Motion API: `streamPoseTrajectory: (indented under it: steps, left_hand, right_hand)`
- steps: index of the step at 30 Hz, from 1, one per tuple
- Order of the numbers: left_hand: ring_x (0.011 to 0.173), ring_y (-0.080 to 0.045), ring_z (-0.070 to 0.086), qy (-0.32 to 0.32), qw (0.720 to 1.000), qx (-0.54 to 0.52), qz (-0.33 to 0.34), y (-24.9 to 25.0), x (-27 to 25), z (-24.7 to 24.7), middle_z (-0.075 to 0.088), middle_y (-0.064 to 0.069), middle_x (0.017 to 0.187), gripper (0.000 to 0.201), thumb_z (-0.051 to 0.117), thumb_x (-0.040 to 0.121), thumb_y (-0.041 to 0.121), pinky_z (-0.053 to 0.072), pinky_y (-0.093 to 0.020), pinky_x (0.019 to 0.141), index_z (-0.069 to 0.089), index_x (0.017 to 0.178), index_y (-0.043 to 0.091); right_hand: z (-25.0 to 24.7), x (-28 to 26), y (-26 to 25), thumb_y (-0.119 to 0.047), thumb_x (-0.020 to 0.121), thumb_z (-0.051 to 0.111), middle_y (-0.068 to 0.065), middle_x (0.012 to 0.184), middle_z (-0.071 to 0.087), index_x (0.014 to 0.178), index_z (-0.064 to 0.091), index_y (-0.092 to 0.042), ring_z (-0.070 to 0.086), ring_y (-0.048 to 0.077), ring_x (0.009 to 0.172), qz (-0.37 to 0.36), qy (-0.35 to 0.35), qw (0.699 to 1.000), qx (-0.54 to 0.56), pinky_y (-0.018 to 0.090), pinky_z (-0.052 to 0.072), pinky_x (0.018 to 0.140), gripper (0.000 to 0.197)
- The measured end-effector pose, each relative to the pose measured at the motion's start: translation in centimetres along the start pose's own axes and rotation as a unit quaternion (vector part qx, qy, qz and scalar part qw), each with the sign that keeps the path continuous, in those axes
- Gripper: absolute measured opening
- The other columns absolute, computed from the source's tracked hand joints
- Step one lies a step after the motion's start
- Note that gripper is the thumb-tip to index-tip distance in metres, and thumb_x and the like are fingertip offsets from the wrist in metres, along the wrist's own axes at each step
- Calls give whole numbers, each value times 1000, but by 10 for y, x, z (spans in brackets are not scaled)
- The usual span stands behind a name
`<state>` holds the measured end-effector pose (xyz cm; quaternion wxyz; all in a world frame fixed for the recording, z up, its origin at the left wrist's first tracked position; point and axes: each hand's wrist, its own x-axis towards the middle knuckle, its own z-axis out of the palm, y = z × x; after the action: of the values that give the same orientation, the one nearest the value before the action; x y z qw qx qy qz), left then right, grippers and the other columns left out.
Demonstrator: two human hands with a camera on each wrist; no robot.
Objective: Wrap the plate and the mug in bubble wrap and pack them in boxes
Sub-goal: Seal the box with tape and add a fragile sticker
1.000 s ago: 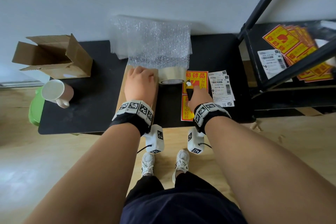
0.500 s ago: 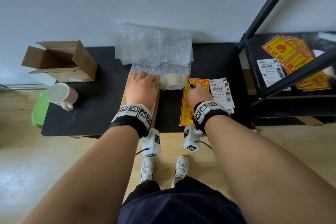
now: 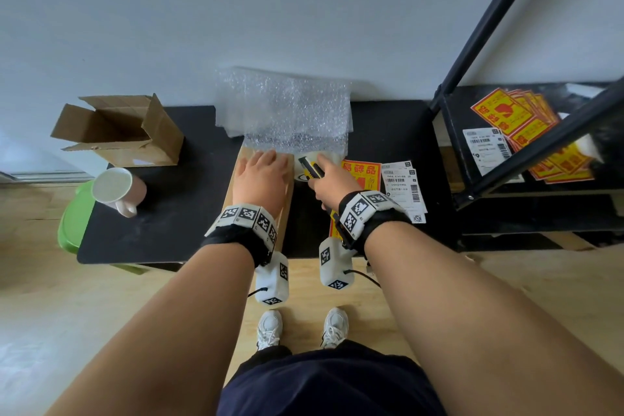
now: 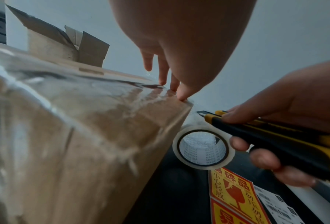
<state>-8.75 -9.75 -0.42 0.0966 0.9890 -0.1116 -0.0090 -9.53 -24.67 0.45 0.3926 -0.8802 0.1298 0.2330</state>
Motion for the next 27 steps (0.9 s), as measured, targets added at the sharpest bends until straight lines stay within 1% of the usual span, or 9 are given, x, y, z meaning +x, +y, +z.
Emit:
streamPoseTrajectory:
  steps: [8, 11, 13, 15, 18, 20, 23, 25, 27]
  left_hand:
    - [142, -20, 27, -16, 1000, 8, -7, 0, 0, 4, 41, 1, 148, 38, 40, 99, 25, 16, -45, 117, 49, 136, 24]
    - [136, -20, 34, -1, 1000, 8, 0, 0, 0, 4, 50, 2, 137, 33, 44, 96, 23, 17, -45, 112, 56, 126, 23]
    - [133, -18, 36, 0, 1000, 13, 0, 1, 0, 2, 51, 3, 133, 31, 44, 96, 23, 17, -44, 111, 57, 124, 23]
    - [133, -17, 35, -1, 1000, 12, -3, 1, 0, 1, 51, 4, 134, 31, 44, 96, 24, 15, -43, 112, 56, 125, 24]
    - [139, -18, 30, -12, 1000, 7, -11, 1, 1, -1, 47, 4, 140, 34, 43, 97, 22, 13, -45, 114, 55, 129, 24]
    - [139, -18, 29, -21, 1000, 1, -13, 1, 1, -3, 45, 4, 142, 33, 42, 97, 23, 13, -47, 115, 54, 128, 25]
    - [141, -17, 27, -27, 1000, 0, -16, 1, 3, -3, 43, 5, 145, 36, 41, 98, 24, 11, -46, 116, 52, 131, 27]
    - [142, -17, 26, -23, 1000, -1, -21, -1, 3, -1, 41, 4, 148, 37, 41, 97, 24, 11, -46, 117, 52, 133, 27]
    - [141, -17, 29, -11, 1000, -5, -25, 0, 3, 2, 43, 3, 147, 37, 42, 96, 23, 14, -45, 116, 54, 131, 26]
  right_hand:
    - [-1, 2, -11, -18, 95, 42, 13, 117, 60, 155, 4, -26, 55, 25, 79, 15, -33, 996, -75, 29, 40, 51, 72]
    - [-3, -4, -16, -12, 94, 41, 12, 110, 58, 156, 0, -23, 58, 26, 82, 18, -42, 993, -113, 30, 44, 60, 75]
    - [-5, -7, -20, -10, 94, 41, 15, 124, 57, 156, -3, -20, 60, 28, 94, 18, -53, 988, -145, 32, 46, 68, 76]
    - [-8, -8, -22, -11, 96, 41, 17, 131, 55, 155, -6, -18, 61, 30, 98, 15, -62, 984, -164, 32, 45, 64, 76]
    - [-9, -8, -22, -15, 97, 43, 18, 125, 57, 154, -13, -19, 55, 27, 79, 23, -78, 977, -199, 29, 37, 50, 80]
    - [-6, -10, -19, -16, 96, 43, 14, 116, 58, 154, -15, -21, 53, 23, 70, 23, -82, 974, -212, 28, 36, 48, 82]
    - [-14, -11, -16, -13, 93, 42, 12, 111, 57, 153, 15, -21, 51, 19, 65, 11, -51, 991, -119, 29, 41, 53, 66]
    - [-22, -9, -15, -15, 92, 42, 7, 95, 60, 133, 45, -17, 57, 22, 68, 1, -5, 999, -42, 33, 47, 60, 41]
    - [-30, -4, -10, -21, 93, 42, 4, 84, 61, 112, 55, -18, 65, 25, 72, 8, 51, 999, -11, 30, 49, 57, 24]
